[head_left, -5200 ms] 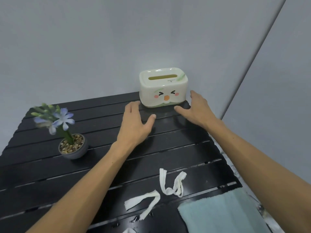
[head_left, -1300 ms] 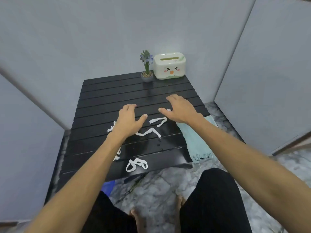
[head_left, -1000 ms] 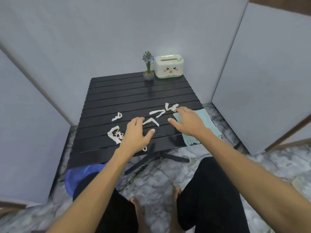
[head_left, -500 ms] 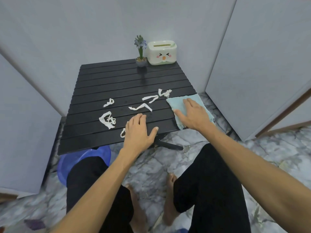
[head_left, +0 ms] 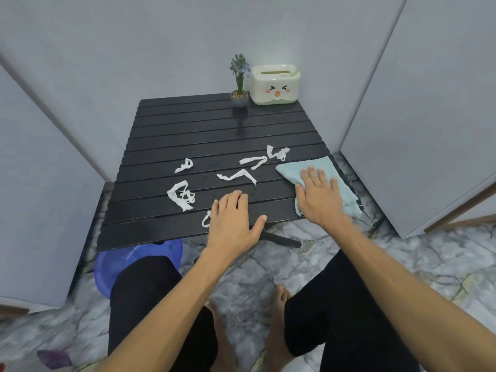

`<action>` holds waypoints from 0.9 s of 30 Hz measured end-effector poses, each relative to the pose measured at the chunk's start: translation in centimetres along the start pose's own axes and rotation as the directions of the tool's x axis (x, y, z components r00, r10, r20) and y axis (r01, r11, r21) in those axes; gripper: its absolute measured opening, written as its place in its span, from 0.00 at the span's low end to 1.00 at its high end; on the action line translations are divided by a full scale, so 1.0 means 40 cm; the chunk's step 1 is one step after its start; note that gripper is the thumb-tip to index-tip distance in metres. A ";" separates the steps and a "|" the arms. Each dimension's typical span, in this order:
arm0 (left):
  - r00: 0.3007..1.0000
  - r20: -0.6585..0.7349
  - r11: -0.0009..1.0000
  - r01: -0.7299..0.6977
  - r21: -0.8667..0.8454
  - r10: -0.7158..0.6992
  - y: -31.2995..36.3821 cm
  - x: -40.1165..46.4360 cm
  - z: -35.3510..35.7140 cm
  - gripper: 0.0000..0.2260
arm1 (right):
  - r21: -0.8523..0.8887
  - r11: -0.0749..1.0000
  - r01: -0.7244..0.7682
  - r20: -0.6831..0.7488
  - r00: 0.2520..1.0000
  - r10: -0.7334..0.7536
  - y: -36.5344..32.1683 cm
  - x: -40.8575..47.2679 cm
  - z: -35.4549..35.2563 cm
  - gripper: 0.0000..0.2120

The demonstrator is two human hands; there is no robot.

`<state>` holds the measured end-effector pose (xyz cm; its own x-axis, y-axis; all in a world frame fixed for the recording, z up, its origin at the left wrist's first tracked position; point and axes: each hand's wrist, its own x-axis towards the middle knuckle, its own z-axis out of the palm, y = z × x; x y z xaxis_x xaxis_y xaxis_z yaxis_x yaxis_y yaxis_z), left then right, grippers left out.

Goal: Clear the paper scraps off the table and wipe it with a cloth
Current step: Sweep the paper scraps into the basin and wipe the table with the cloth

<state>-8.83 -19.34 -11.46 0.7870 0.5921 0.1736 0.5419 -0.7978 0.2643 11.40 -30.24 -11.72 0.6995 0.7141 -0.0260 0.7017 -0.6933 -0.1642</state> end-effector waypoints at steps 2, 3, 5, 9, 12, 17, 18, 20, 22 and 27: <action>1.000 -0.018 0.999 0.001 -0.034 -0.002 -0.009 -0.003 -0.004 0.31 | 0.007 0.999 0.039 -0.004 0.999 -0.039 -0.019 -0.004 0.003 0.28; 0.999 -0.032 0.998 0.006 -0.058 -0.008 -0.015 -0.005 -0.008 0.31 | 0.008 0.998 0.061 -0.006 0.998 -0.061 -0.034 -0.009 0.006 0.27; 0.998 -0.059 0.995 0.018 -0.103 -0.025 -0.029 -0.013 -0.017 0.31 | 0.007 0.994 0.105 -0.017 0.994 -0.105 -0.073 -0.021 0.014 0.27; 0.990 -0.132 0.981 0.023 -0.193 -0.049 -0.075 -0.057 -0.041 0.30 | 0.025 0.990 0.140 -0.029 0.990 -0.139 -0.158 -0.032 0.037 0.27; 0.977 -0.197 0.971 0.031 -0.237 -0.080 -0.123 -0.104 -0.068 0.30 | 0.051 0.987 0.150 -0.050 0.988 -0.148 -0.206 -0.037 0.050 0.27; 0.970 -0.172 0.977 0.145 -0.155 -0.172 -0.223 -0.151 -0.078 0.37 | 0.134 0.970 0.204 -0.043 0.979 -0.199 -0.271 -0.057 0.049 0.26; 0.970 -0.155 0.978 0.166 -0.126 -0.185 -0.240 -0.154 -0.076 0.38 | 0.162 0.963 0.215 -0.046 0.977 -0.210 -0.288 -0.061 0.048 0.26; 0.964 -0.134 0.973 0.220 -0.075 -0.228 -0.260 -0.158 -0.071 0.41 | 0.224 0.946 0.235 -0.049 0.972 -0.230 -0.323 -0.070 0.048 0.26; 0.952 -0.130 0.961 0.270 -0.062 -0.276 -0.263 -0.160 -0.068 0.42 | 0.326 0.920 0.218 -0.049 0.976 -0.214 -0.343 -0.076 0.037 0.25; 0.950 -0.129 0.957 0.289 0.024 -0.283 -0.258 -0.171 -0.056 0.42 | 0.765 0.641 -0.070 0.006 0.995 0.101 -0.330 -0.085 -0.052 0.21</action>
<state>-20.50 -14.90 -13.25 0.5561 0.8035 0.2124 0.7532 -0.5953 0.2799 0.03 -23.71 -7.41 0.7661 0.6409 -0.0485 0.2972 -0.4202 -0.8574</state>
